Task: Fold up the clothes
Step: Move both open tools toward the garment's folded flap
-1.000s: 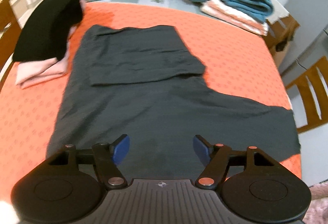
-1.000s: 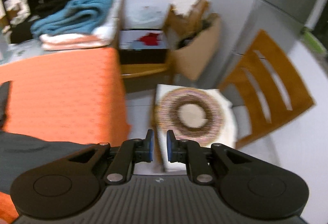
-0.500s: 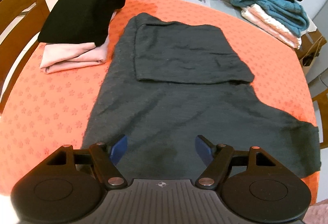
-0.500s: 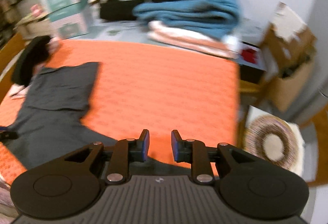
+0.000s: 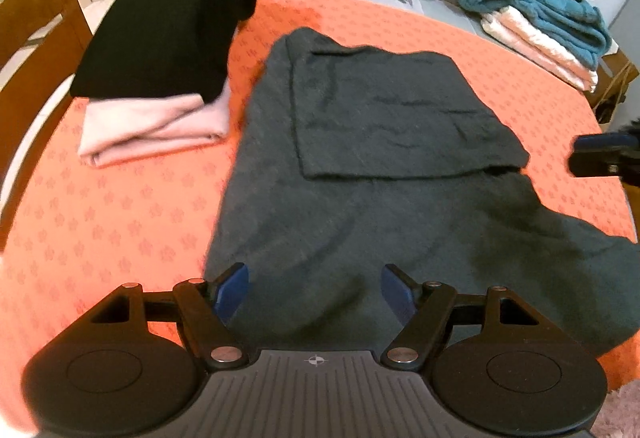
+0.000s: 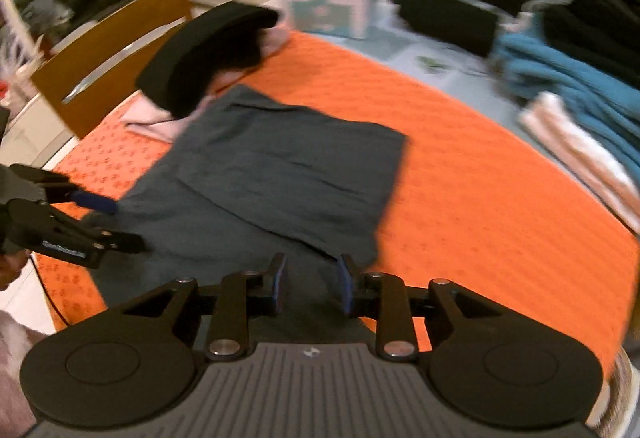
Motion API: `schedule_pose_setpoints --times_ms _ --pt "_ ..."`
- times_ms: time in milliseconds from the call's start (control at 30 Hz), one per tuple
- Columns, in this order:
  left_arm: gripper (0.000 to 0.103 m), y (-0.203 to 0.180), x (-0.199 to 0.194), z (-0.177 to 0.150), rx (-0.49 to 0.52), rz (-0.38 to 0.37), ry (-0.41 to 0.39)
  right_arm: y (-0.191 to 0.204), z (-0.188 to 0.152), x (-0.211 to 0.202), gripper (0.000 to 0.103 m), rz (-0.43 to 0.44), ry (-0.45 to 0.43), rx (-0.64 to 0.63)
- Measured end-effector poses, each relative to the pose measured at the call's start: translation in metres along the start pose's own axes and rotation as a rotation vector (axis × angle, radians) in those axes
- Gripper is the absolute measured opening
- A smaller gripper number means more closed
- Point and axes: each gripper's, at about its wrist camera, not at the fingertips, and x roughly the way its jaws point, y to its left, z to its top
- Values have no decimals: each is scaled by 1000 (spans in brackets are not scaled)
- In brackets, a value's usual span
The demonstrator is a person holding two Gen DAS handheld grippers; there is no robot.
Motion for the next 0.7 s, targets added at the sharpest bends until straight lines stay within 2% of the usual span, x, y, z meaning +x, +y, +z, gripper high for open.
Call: schedule_pose_setpoints --times_ms 167,300,367,533,667,700 --pt "75 9 9 6 35 -7 3 33 33 39 41 53 2 -74" --pt "74 15 20 2 48 -43 42 60 49 73 41 93 18 -164" --pt "76 15 19 -2 62 -50 30 72 52 91 42 106 44 -219" --pt "85 10 20 -7 100 -56 11 97 52 130 42 104 100 -341" --pt "90 3 23 -9 131 -39 10 110 51 141 44 71 82 -462" --pt "90 2 23 -10 135 -37 9 111 52 140 39 69 75 -481"
